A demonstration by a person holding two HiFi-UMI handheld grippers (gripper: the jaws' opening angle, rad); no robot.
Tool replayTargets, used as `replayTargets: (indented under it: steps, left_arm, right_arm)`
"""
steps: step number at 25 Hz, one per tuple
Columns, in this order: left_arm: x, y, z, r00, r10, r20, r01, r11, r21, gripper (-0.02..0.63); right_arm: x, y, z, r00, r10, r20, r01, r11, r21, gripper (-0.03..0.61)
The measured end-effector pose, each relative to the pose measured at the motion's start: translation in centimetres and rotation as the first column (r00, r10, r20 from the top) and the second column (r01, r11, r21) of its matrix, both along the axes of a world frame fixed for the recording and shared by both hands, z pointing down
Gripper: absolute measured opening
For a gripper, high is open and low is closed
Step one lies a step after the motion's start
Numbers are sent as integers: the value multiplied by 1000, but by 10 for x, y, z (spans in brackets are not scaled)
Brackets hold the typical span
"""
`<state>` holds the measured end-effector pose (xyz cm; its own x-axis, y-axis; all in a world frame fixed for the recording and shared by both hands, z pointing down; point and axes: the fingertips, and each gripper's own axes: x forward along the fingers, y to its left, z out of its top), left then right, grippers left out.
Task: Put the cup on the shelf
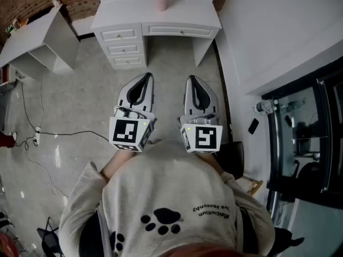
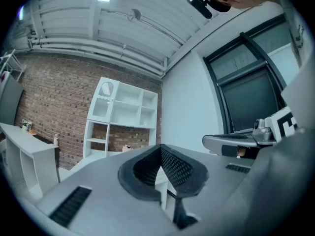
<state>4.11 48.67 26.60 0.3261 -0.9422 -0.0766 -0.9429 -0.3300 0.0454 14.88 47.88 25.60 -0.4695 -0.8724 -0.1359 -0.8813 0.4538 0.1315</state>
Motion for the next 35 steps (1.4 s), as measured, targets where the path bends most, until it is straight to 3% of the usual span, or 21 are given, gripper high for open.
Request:
replayTargets:
  steps: [11,18,25,35]
  left_arm:
    - [8,0,9,1000,-5,2,5,1000,-7,8]
    - [-5,-25,10,1000,13,-11,-13,1000,7,8]
    - [-20,-92,13,998,54,-23,-54,998,11,8]
    - [-68,-213,2,997,71,2,-71,997,27,8]
  right_arm:
    - [5,1,7,1000,-8,-6,8,1000,-3,9]
    - [-4,-24,10,1000,5,24,-4,1000,-9,9]
    - [-22,-89,11,999,33,7,-33,999,-11,9]
    - [-71,-205,4,998,64,10,-64,998,-1,9]
